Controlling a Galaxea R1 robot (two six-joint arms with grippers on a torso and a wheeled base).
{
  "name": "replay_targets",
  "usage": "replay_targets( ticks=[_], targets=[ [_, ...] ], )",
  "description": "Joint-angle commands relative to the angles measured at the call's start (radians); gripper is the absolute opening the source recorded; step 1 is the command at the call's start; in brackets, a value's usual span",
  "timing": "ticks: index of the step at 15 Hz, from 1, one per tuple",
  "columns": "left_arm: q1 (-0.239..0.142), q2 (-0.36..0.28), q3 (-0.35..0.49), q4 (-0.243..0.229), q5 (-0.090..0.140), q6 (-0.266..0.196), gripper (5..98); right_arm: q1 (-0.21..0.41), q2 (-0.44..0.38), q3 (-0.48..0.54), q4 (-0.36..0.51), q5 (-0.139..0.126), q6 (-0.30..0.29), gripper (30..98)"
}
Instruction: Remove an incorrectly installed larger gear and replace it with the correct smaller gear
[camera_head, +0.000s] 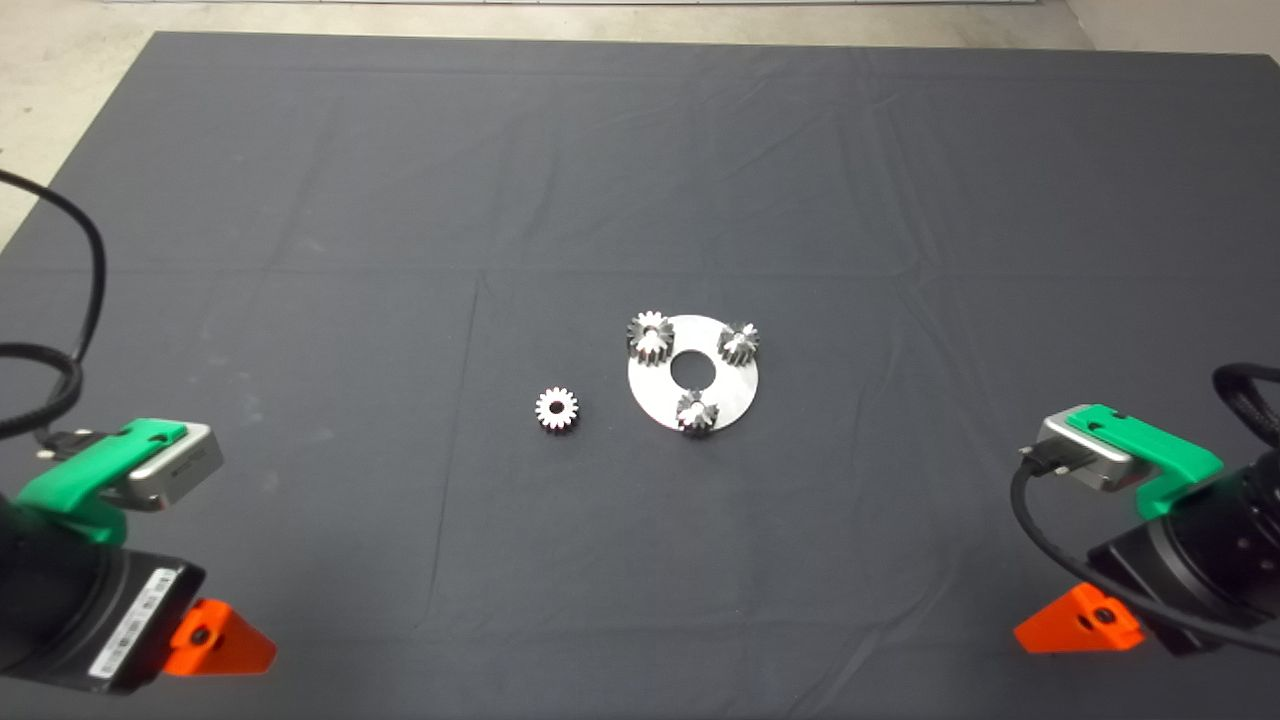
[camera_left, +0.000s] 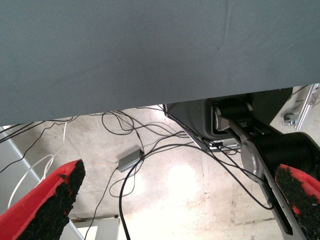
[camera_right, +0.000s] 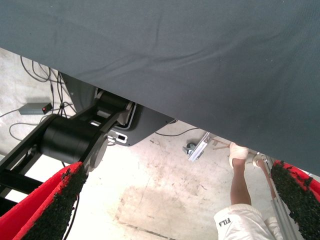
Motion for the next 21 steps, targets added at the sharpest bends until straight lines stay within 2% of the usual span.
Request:
replay_targets(
  ticks=[1, 3, 4, 5, 7, 8, 9, 11, 12, 14, 16, 18, 21],
  targets=[
    [-0.006, -0.013, 0.034, -0.015, 0.063, -0.011, 97.6, 0.018, 0.007, 0.004, 0.03, 0.0, -0.003, 97.6],
    [-0.006, -0.013, 0.048, -0.015, 0.063, -0.04, 97.6, 0.018, 0.018, 0.001, 0.025, -0.001, -0.007, 97.6],
    [-0.006, -0.013, 0.048, -0.015, 0.063, -0.041, 97.6, 0.018, 0.021, -0.018, 0.016, -0.003, -0.031, 97.6],
    [-0.006, -0.013, 0.046, -0.015, 0.064, -0.04, 97.6, 0.016, 0.038, -0.085, -0.001, -0.001, -0.09, 97.6],
    [-0.006, -0.018, 0.048, -0.015, 0.063, -0.035, 97.6, 0.016, 0.151, -0.241, -0.02, -0.003, -0.193, 97.6],
    [-0.006, -0.025, 0.046, -0.015, 0.063, -0.032, 97.6, 0.016, 0.218, -0.305, -0.068, -0.004, -0.226, 97.6],
    [-0.006, -0.035, 0.046, -0.016, 0.063, -0.032, 97.6, 0.016, 0.283, -0.356, -0.116, -0.006, -0.245, 97.6],
    [-0.006, -0.06, 0.048, -0.015, 0.063, -0.032, 97.6, 0.015, 0.375, -0.458, -0.153, -0.004, -0.277, 97.6],
    [-0.006, -0.074, 0.049, -0.015, 0.063, -0.029, 97.6, 0.012, 0.413, -0.52, -0.163, -0.003, -0.312, 97.6],
    [-0.006, -0.073, 0.054, -0.015, 0.056, -0.029, 97.6, 0.011, 0.508, -0.568, -0.169, 0.004, -0.381, 97.6],
    [-0.006, -0.065, 0.054, -0.015, 0.055, -0.029, 97.6, -0.001, 0.573, -0.633, -0.229, 0.002, -0.412, 97.6],
    [-0.006, -0.063, 0.056, -0.015, 0.043, -0.029, 97.6, -0.016, 0.588, -0.643, -0.307, 0.004, -0.442, 97.6],
    [-0.006, -0.063, 0.056, -0.015, 0.038, -0.024, 97.6, -0.056, 0.641, -0.727, -0.34, 0.005, -0.505, 97.6]
  ],
)
